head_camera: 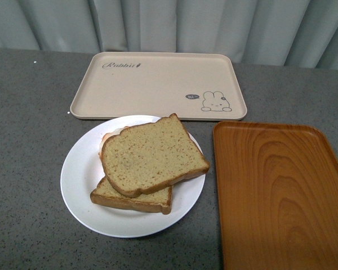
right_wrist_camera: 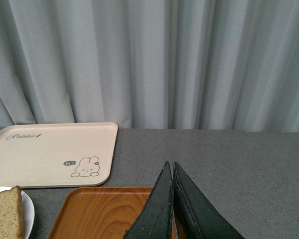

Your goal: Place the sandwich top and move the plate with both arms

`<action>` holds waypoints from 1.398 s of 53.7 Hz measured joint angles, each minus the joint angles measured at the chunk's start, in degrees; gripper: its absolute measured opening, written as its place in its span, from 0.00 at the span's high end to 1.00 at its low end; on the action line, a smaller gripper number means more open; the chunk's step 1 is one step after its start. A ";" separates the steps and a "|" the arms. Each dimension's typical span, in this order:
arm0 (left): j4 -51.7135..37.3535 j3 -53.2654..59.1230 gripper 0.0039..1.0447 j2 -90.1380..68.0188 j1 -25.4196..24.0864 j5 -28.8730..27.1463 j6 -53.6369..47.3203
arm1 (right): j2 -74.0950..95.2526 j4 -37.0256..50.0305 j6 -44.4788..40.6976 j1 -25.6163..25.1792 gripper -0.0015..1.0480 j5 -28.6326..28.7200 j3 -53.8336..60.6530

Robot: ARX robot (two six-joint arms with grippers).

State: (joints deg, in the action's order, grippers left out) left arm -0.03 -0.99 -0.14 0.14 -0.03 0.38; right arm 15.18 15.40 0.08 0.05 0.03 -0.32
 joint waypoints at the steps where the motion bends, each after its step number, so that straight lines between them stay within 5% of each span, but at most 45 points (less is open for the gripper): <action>1: 0.00 0.00 0.06 0.00 0.00 0.02 0.00 | -0.17 -0.17 0.00 -0.02 0.99 0.02 0.00; 21: 0.00 0.00 0.06 0.00 0.00 0.00 0.00 | -5.22 -5.20 0.00 -0.02 0.99 0.02 0.00; 28: 0.00 0.00 0.06 0.00 0.00 -0.02 0.00 | -12.98 -14.80 -0.04 -0.02 0.99 0.04 -0.02; 45: 0.00 0.00 0.06 0.02 0.00 0.02 0.00 | -14.88 -15.28 -0.07 -0.02 0.99 0.04 -0.02; 50: 0.57 -0.15 0.06 -0.37 0.22 -0.87 0.39 | -14.93 -15.28 -0.09 0.00 0.86 0.04 -0.02; 53: 10.21 -3.63 0.06 -6.10 1.90 -8.02 7.06 | -14.93 -15.30 -0.09 -0.02 0.74 0.04 -0.02; 56: 11.80 -4.28 0.06 -12.48 2.10 -8.76 13.07 | -14.95 -15.30 -0.09 -0.02 0.64 0.02 -0.02; 75: -17.14 -6.73 0.06 -53.44 -4.39 12.37 26.01 | -14.95 -15.30 -0.09 0.00 0.12 0.04 -0.02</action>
State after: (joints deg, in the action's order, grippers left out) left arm -17.17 -7.73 -53.58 -4.25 12.34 26.39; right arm 0.23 0.10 -0.01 0.05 0.08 -0.34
